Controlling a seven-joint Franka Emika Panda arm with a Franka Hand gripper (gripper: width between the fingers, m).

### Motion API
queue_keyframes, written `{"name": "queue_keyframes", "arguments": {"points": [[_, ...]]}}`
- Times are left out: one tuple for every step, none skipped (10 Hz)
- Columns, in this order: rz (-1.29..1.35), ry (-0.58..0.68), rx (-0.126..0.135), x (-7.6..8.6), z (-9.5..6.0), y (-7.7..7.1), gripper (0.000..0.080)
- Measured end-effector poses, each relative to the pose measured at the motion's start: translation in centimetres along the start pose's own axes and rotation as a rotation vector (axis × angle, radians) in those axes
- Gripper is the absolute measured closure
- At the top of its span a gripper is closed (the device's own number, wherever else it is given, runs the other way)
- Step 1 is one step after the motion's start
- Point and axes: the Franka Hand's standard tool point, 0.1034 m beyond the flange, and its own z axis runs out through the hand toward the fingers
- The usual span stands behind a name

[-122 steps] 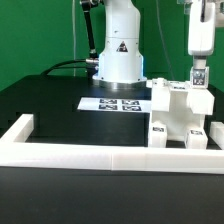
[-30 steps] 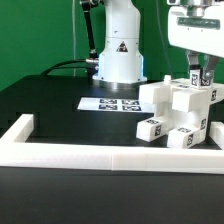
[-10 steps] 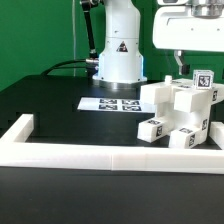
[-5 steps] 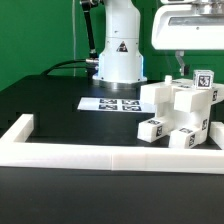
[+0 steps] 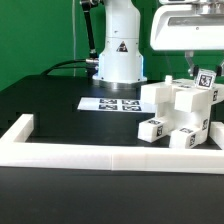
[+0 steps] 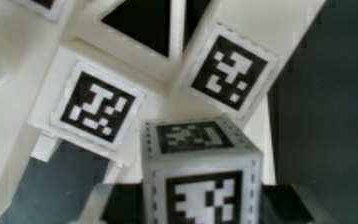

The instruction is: Assemble chair

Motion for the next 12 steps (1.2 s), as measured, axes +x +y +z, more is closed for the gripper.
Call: {"name": "queue_keyframes", "arguments": {"points": [[0.004,0.0,0.0,0.0,0.0,0.0,0.0515],[0.025,0.0,0.0,0.0,0.0,0.0,0.0515],[0.032,0.0,0.0,0.0,0.0,0.0,0.0515],[0.064,0.0,0.001,0.0,0.0,0.0,0.0515],[0.127,0.0,0.001,0.0,0.0,-0.01,0.0515],[0.213,0.0,0.002,0.0,0.0,-0.02,0.0515],[0.278,0.0,0.002,0.01,-0.01,-0.02,0.0515],[0.315,0.0,0.002,0.01,-0.01,-0.02,0.0514],[0.401,-0.001,0.002,0.0,0.0,-0.03,0.0514],[0.465,-0.001,0.002,-0.01,0.01,-0.04,0.0514],[0.501,-0.001,0.002,-0.01,0.01,-0.05,0.0514],[0.582,-0.001,0.003,-0.02,0.01,-0.08,0.0514]]}}
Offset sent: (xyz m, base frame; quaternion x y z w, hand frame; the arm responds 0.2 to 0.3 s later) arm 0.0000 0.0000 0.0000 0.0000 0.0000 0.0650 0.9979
